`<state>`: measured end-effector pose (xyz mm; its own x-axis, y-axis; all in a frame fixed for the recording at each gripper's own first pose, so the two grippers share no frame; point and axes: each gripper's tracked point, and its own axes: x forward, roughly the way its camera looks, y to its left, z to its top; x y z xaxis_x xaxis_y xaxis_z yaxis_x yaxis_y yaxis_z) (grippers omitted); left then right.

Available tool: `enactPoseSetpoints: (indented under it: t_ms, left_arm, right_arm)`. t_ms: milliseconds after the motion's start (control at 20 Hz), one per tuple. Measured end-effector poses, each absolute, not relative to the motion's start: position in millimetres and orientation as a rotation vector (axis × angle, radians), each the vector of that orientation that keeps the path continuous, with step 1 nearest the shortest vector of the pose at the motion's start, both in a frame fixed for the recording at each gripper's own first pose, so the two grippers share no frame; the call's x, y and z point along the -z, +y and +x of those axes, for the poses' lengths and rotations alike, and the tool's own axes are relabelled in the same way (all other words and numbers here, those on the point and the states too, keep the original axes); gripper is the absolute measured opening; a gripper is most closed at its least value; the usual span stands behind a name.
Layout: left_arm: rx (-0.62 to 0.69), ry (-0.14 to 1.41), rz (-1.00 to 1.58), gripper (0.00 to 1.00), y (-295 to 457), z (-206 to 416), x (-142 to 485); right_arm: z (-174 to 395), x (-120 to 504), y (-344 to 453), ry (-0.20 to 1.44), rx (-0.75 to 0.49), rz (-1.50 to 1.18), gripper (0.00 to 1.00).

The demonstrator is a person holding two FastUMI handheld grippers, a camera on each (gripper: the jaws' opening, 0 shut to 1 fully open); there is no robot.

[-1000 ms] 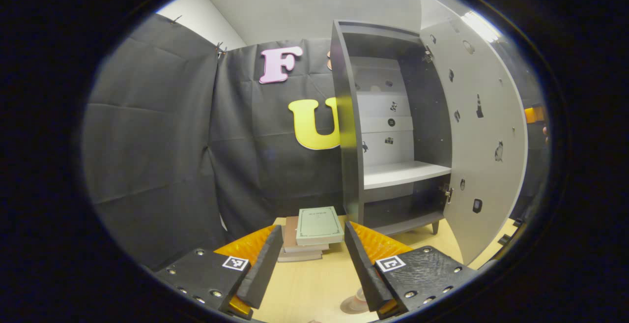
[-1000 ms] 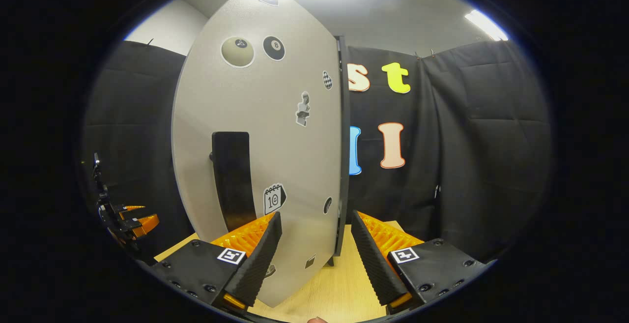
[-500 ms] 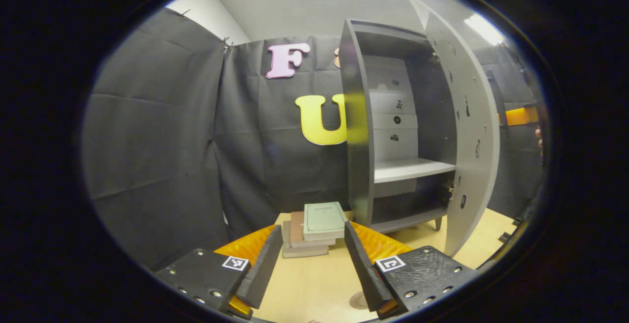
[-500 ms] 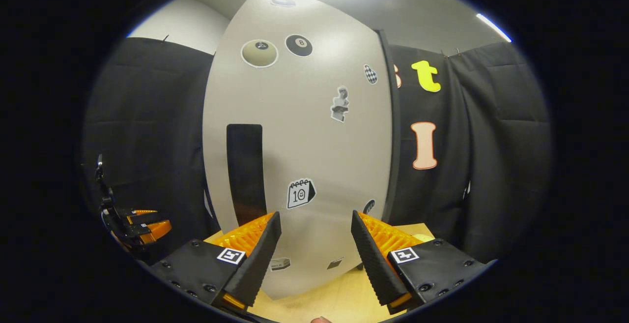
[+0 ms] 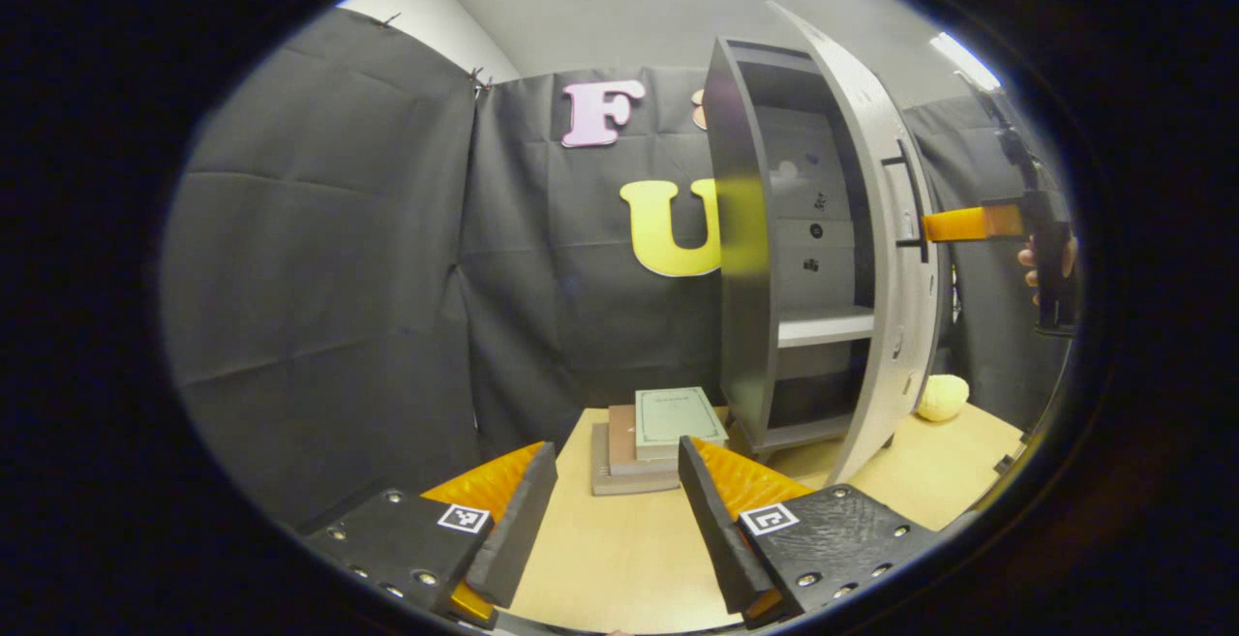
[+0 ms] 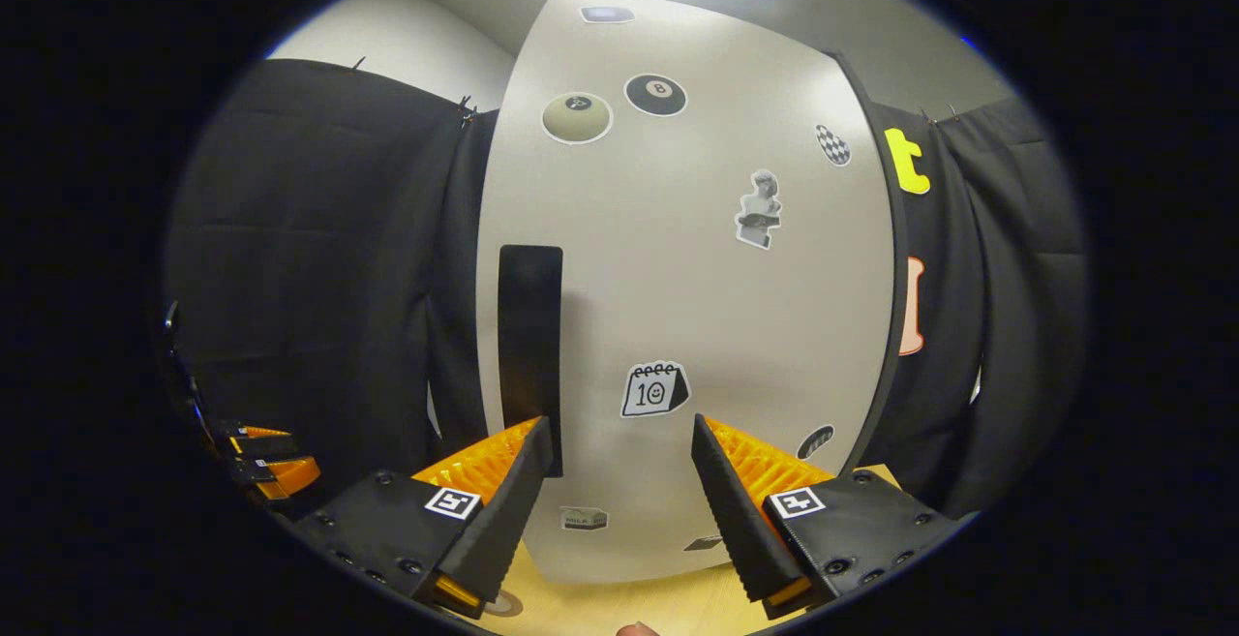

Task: Open the cabinet door with the right hand, grasp the bottle in the cabinet with the left hand and place it on the coaster, then close the cabinet door with the right hand.

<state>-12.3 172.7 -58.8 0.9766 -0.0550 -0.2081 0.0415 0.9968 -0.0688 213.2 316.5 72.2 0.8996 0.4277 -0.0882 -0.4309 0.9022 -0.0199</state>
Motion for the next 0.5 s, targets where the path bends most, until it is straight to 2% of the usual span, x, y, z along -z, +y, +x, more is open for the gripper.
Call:
enactPoseSetpoints:
  t_ms: [150, 200, 250, 350, 500]
  left_arm:
    - [0.029, 0.222, -0.068, 0.76, 184, -16, 63]
    - [0.025, 0.226, -0.069, 0.76, 186, -19, 65]
    - [0.022, 0.229, -0.069, 0.76, 189, -19, 65]
    - [0.021, 0.231, -0.070, 0.79, 190, -21, 65]
    - [0.028, 0.244, -0.074, 0.76, 185, -20, 66]
  right_arm:
    - [214, -72, 323, 0.077, -0.434, -0.015, 0.89]
    - [218, -70, 324, 0.079, -0.430, -0.002, 0.93]
    - [219, -69, 325, 0.082, -0.425, 0.016, 0.89]
    - [219, -67, 325, 0.087, -0.417, 0.047, 0.93]
    - [219, -66, 323, 0.096, -0.408, 0.083, 0.93]
